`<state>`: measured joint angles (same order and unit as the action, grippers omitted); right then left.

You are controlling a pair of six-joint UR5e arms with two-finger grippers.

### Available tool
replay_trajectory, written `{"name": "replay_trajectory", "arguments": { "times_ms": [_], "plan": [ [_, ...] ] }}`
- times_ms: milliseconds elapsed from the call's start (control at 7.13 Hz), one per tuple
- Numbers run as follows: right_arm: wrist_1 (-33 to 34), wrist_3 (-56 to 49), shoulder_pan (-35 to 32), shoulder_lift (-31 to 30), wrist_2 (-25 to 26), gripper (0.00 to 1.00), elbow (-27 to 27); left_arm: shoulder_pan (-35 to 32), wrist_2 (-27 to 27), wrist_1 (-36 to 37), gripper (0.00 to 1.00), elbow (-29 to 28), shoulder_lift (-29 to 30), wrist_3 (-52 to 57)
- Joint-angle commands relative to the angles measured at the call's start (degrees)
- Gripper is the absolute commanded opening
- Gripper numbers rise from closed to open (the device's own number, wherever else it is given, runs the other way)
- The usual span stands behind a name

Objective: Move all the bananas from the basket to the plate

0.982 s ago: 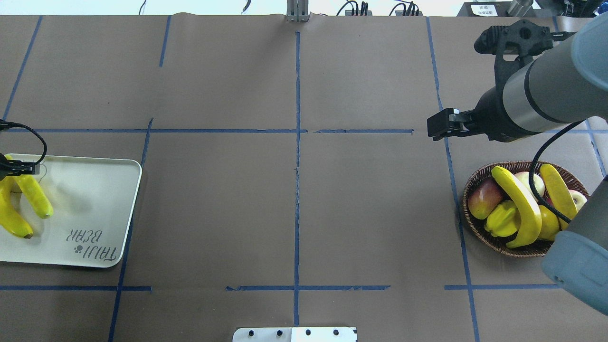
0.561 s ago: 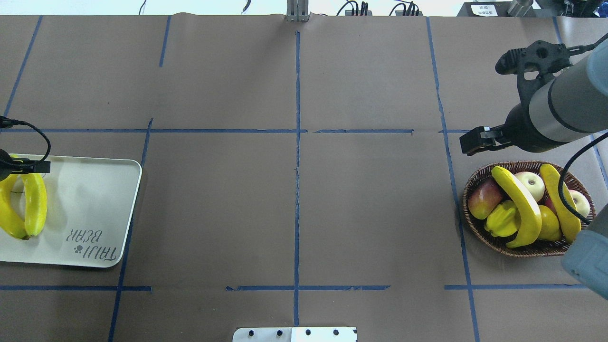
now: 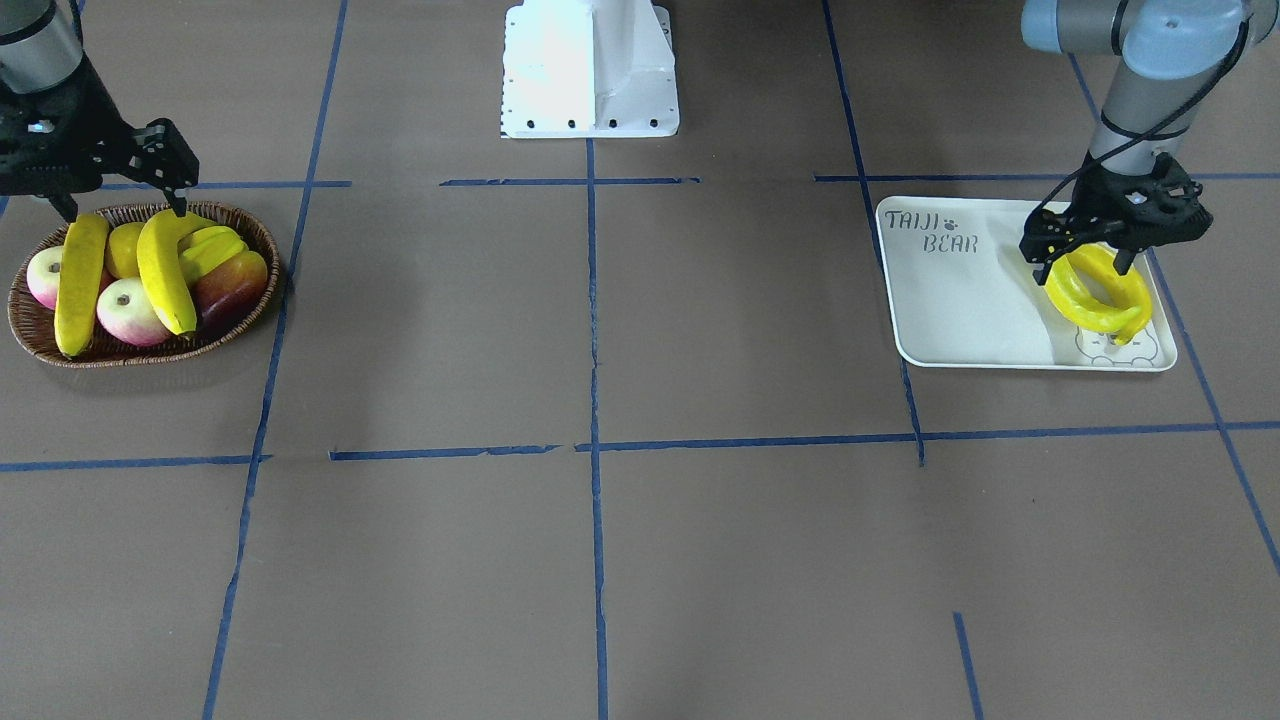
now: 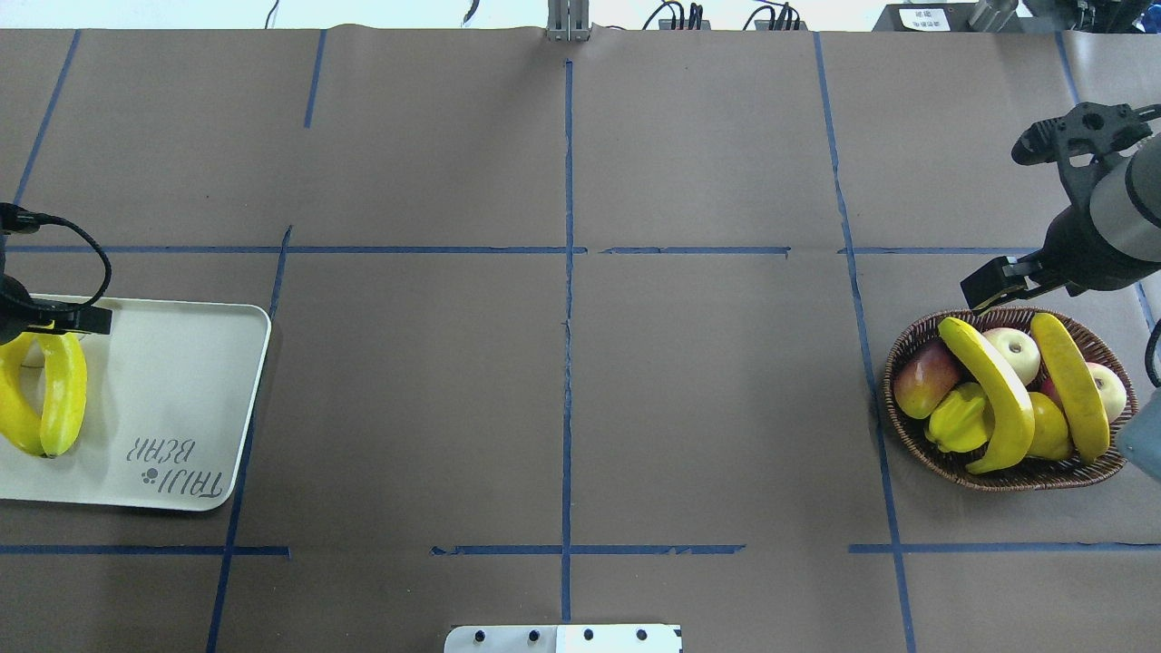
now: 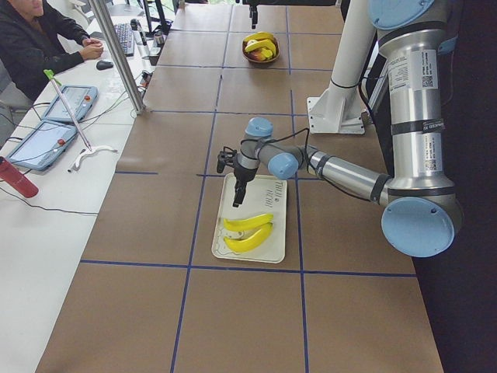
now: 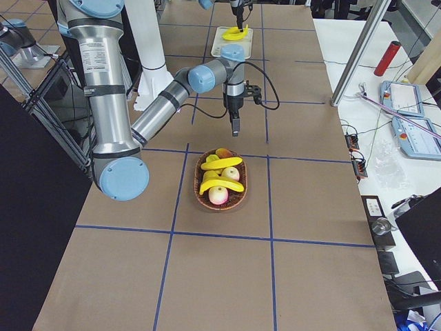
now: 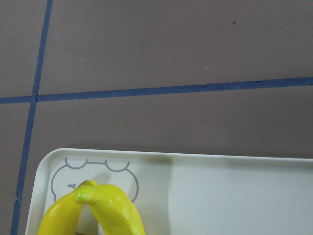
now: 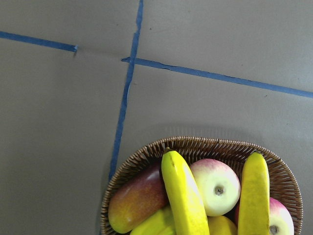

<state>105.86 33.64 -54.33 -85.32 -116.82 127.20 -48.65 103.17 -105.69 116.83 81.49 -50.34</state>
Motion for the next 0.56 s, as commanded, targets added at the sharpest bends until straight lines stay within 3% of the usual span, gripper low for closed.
{"name": "replay_trajectory", "arguments": {
  "times_ms": [0,421],
  "plan": [
    [-11.78,-2.26,-2.18,-3.37,-6.54,1.00,-9.46,-0.12,0.54,6.11,1.00,4.46,1.03,0.51],
    [-13.74,-2.52,-1.75,-2.92,-8.07,1.00,-15.22,-0.12,0.72,6.19,1.00,5.16,1.21,0.16]
  ]
}}
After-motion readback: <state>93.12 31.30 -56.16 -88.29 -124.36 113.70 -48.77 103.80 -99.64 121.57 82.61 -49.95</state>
